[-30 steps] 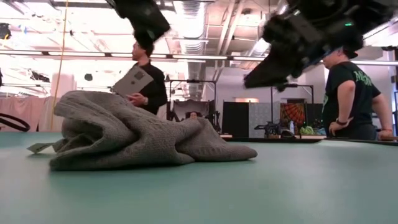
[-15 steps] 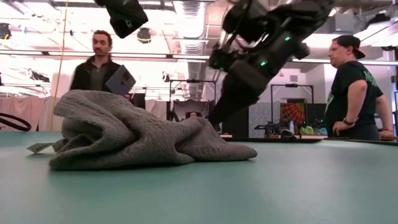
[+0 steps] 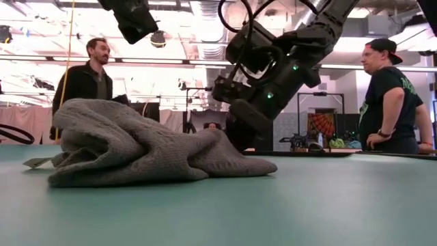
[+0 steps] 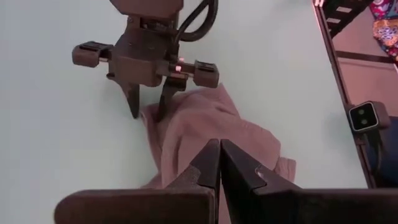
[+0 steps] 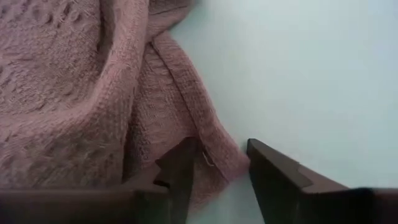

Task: Roll towel into tight, uniform cylinder
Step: Prepare the gray towel

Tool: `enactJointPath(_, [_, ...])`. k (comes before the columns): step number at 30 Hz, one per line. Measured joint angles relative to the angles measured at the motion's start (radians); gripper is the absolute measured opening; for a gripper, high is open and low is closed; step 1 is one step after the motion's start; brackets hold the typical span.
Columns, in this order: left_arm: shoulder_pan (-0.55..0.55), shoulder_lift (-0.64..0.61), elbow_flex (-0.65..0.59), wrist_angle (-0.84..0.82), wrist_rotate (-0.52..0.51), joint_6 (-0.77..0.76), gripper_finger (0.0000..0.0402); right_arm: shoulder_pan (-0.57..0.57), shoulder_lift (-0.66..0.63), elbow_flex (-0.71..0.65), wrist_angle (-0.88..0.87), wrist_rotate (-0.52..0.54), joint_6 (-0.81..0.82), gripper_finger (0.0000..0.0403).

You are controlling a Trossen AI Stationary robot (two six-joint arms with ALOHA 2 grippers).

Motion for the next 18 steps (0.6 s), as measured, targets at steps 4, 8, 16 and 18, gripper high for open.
enactJointPath(4, [0.000, 0.000, 0.000, -0.004, -0.009, 0.003, 0.0000, 0.013, -0.032, -0.003, -0.027, 0.019, -0.007, 0.0052])
enactJointPath(8, [0.000, 0.000, 0.000, -0.003, -0.030, 0.004, 0.0000, 0.012, -0.099, -0.009, -0.069, 0.047, 0.029, 0.0019])
enactJointPath(16, [0.000, 0.000, 0.000, 0.005, -0.057, 0.027, 0.0000, 0.032, -0.380, -0.007, -0.122, 0.195, 0.033, 0.0018])
enactJointPath(18, [0.000, 0.000, 0.000, 0.005, -0.082, 0.045, 0.0000, 0.036, -0.464, -0.007, -0.103, 0.228, 0.008, 0.0018])
